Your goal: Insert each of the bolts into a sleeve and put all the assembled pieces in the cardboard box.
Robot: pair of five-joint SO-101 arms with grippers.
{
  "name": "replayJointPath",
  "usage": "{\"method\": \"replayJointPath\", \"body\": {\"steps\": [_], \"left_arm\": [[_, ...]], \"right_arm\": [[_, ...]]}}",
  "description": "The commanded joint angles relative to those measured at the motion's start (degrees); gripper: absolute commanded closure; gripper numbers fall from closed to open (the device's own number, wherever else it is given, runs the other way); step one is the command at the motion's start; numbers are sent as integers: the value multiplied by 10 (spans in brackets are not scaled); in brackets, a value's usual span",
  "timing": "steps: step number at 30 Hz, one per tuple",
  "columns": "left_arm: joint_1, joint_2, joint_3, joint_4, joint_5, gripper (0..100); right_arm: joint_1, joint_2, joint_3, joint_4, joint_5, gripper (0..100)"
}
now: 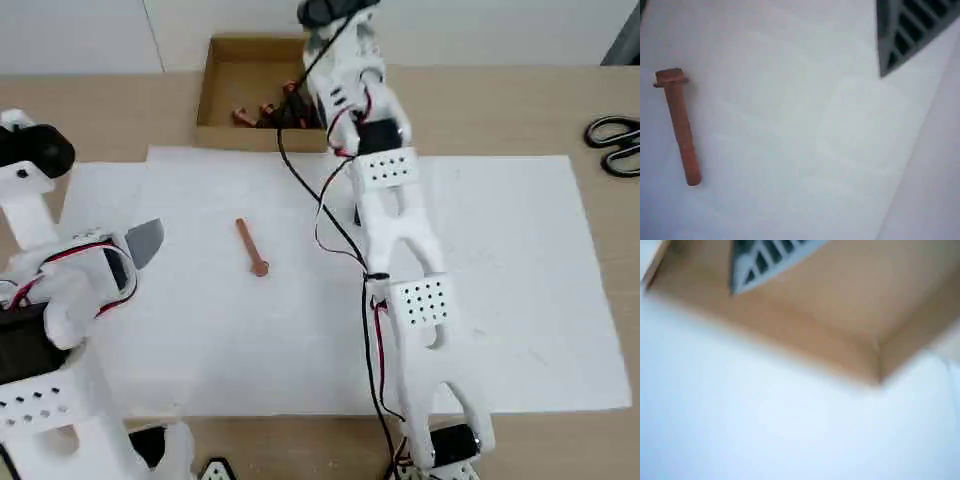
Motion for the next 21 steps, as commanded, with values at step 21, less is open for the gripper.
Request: {"method": "replayJointPath", "body": {"steps": [21], "left_arm": [[0,-5,51,27,-87,698]], "right_arm": [[91,-393,-50,569,4,853]]}}
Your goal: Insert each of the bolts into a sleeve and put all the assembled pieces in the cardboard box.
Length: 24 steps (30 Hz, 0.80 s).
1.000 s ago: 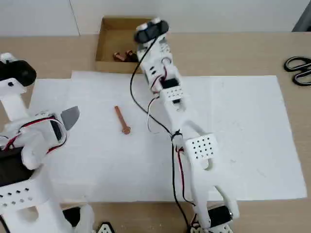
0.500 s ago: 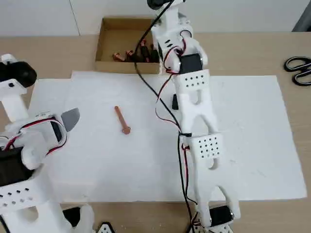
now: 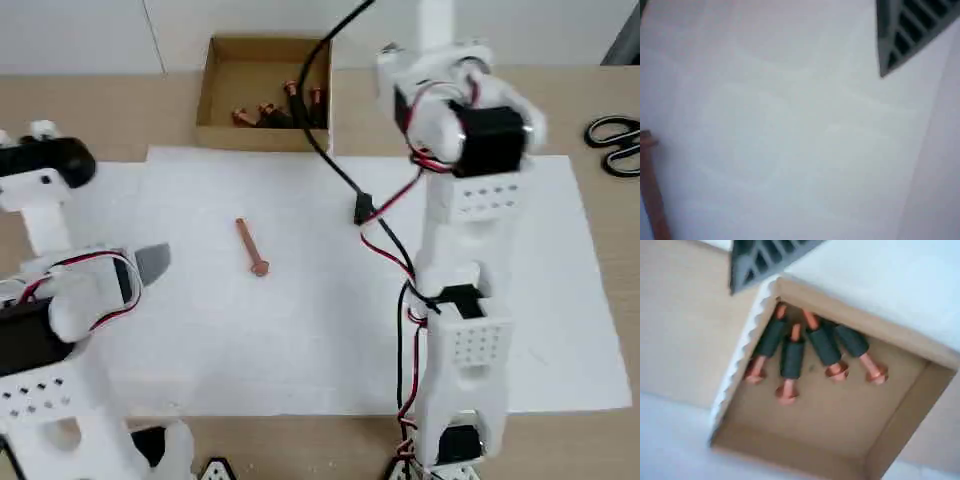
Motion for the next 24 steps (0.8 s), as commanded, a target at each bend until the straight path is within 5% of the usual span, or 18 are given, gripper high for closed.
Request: {"method": "replayJointPath", "body": {"steps": [1,6,18,24], "left_arm": [[0,-5,16,-2,-22,698],[0,-5,20,-3,-21,698],[-3,-5,32,8,-19,698],[-2,-5,36,12,-19,698]], "right_arm": [[30,-66,24,6,4,879],[35,-170,174,6,4,956],[2,-375,730,-16,4,955],[13,-328,883,-218,2,955]]}}
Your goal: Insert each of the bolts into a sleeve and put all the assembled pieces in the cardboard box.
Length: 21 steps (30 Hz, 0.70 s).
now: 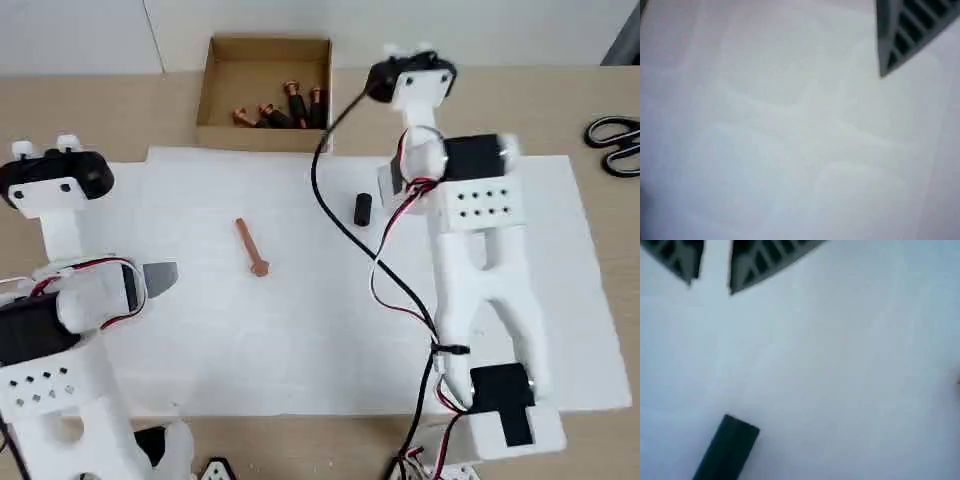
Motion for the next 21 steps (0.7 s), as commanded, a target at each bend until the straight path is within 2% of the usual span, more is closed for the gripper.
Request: {"method": "replayJointPath", "body": {"steps": [1,7,21], "left_arm": [[-2,-5,0,3,-4,698],[-1,-5,0,3,-4,698],[0,-6,7,4,-4,698]], "right_arm": [[14,20,55,-117,-4,955],[13,99,39,-189,-84,955],[-18,252,-57,-189,-109,895]]}}
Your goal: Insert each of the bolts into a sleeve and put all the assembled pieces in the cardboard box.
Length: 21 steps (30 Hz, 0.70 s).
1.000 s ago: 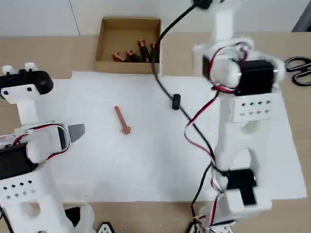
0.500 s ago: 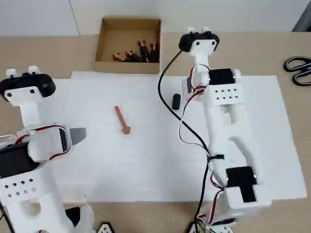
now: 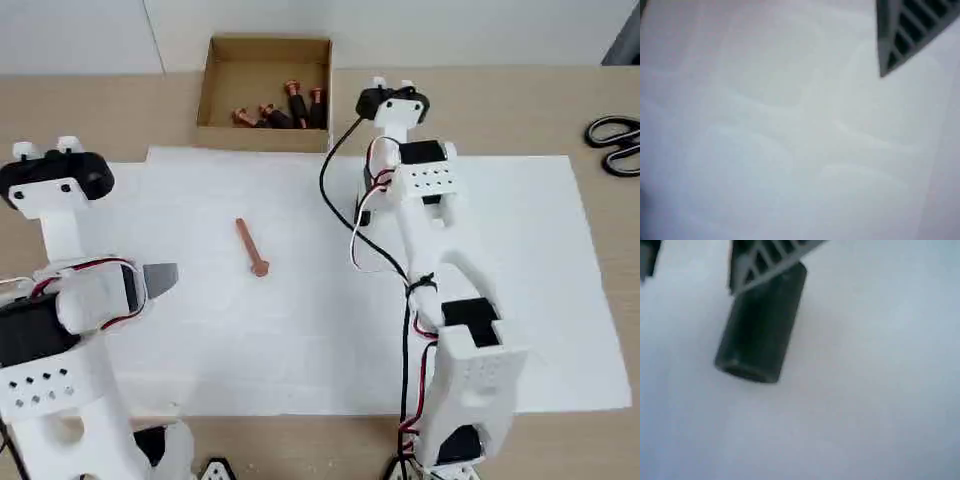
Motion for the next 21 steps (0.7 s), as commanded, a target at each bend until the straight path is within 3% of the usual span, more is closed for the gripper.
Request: {"method": "replayJointPath", "body": {"steps": [1,21], "left_arm": [[0,-6,7,4,-4,698],[0,-6,15,3,-4,698]], "right_arm": [[-12,5,-37,-9,-7,895],[-28,80,-69,-23,-9,894]]}}
